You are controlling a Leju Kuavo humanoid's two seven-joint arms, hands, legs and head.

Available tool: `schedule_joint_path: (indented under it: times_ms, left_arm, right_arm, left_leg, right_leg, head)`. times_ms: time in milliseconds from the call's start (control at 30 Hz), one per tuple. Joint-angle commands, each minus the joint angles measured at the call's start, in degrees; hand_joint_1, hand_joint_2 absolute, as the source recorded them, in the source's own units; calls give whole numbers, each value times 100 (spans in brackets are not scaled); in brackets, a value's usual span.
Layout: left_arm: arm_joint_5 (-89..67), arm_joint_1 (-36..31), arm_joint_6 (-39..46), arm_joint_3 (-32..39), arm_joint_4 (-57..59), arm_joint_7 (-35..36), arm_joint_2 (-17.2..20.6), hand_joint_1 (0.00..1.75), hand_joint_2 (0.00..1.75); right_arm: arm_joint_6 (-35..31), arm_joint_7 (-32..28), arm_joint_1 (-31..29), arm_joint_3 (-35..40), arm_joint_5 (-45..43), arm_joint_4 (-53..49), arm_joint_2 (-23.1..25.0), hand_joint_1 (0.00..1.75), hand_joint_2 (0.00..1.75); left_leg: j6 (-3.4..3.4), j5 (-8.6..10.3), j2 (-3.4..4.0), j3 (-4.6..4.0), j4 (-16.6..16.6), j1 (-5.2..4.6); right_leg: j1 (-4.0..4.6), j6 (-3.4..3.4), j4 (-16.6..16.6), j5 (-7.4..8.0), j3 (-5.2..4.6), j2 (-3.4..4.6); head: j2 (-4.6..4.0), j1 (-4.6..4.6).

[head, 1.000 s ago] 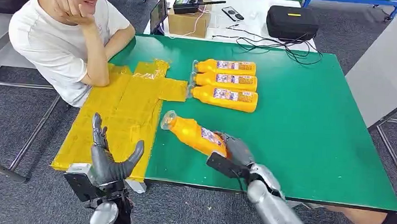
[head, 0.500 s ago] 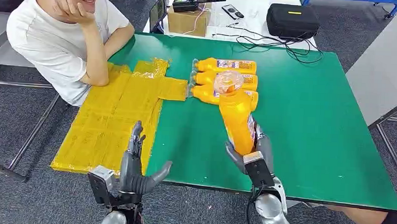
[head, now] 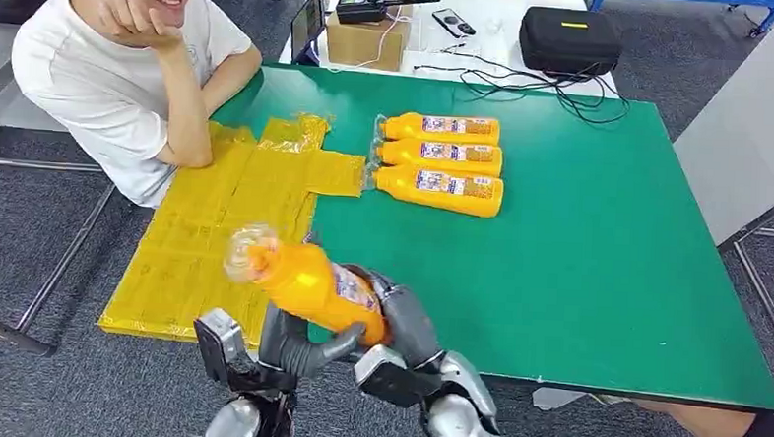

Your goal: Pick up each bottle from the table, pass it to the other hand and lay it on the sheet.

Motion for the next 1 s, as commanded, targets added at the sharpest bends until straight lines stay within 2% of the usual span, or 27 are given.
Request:
schedule_joint_path:
  times_ms: [33, 100, 300, 333, 367, 400, 433, 467, 833, 900, 933, 1000]
  left_arm:
    - [546, -306, -299, -198, 139, 270, 138, 0, 175]
    - [367, -307, -212, -292, 89, 56, 206, 0, 175]
    - [573, -337, -280, -121, 100, 196, 220, 0, 175]
    - [619, -332, -293, -81, 112, 220, 208, 0, 175]
    - [699, -323, -282, -9, 115, 265, 180, 7, 175]
    - [728, -320, -278, 28, 112, 283, 174, 40, 175]
    - [772, -311, -274, 75, 108, 305, 168, 155, 175]
    - [857, -292, -270, 138, 95, 358, 149, 175, 175]
    - [1212, -209, -323, 277, 44, 563, 150, 175, 175]
    - [851, -248, 32, 342, 47, 452, 176, 175, 175]
    - [854, -253, 31, 349, 44, 452, 182, 175, 175]
    - [-21, -335, 562, 356, 110, 351, 258, 175, 175]
  right_arm:
    - [-261, 110, -667, 1465, -150, 1089, 133, 175, 175]
    - [-128, 66, -710, 1419, -359, 1204, 118, 175, 175]
    - [-197, 148, -771, 1477, -223, 1408, 77, 175, 175]
    - [-196, 191, -755, 1483, -213, 1416, 75, 143, 175]
    - [-191, 285, -749, 1513, -157, 1441, 74, 9, 175]
    - [-212, 329, -735, 1537, -114, 1438, 69, 0, 175]
    - [-263, 355, -695, 1542, -98, 1429, 75, 0, 0]
    - [-303, 387, -662, 1557, -79, 1435, 86, 0, 0]
    - [-1013, 347, -204, 1344, -101, 913, -23, 0, 0]
    - [-1193, 404, -93, 1260, 16, 753, -93, 0, 0]
    - [-1192, 404, -84, 1257, 15, 756, -105, 0, 0]
    - [-1227, 425, -26, 1215, 145, 669, -151, 0, 0]
  left_leg:
    - [-7, -10, 23, 24, -4, 3]
    - [-5, -8, 12, 23, -4, 2]
    - [-7, -8, 8, 27, -7, 2]
    - [-6, -5, 4, 19, -5, 3]
    - [-9, -12, 7, 31, -5, 6]
    - [-11, -15, 9, 41, -7, 5]
    - [-9, -12, 8, 33, -6, 6]
    - [-8, -8, 5, 27, -7, 4]
    - [-8, -15, -2, 35, -5, 4]
    - [-5, -5, -8, 13, -3, 3]
    - [-10, -19, -9, 39, 0, 7]
    - [-6, -6, -4, 15, -4, 2]
  right_leg:
    - [5, -13, -2, -4, 16, 19]
    - [3, -11, -4, -6, 19, 6]
    - [3, -14, -6, -8, 25, 2]
    - [4, -10, -6, -5, 19, -1]
    - [7, -16, -6, -11, 30, 1]
    - [6, -20, -6, -14, 38, 2]
    - [7, -16, -7, -10, 31, 2]
    - [5, -14, -7, -8, 25, -2]
    - [5, -17, -5, -17, 34, -10]
    - [4, -10, -4, -9, 12, -14]
    - [9, -21, -2, -23, 39, -18]
    - [3, -11, -5, -8, 12, -10]
  head:
    - [0, -4]
    - [0, -2]
    - [0, 0]
    - [0, 2]
    - [0, -2]
    - [0, 0]
    - [0, -2]
    - [0, 0]
    - [0, -2]
    - [0, -2]
    - [0, -2]
    - [0, -2]
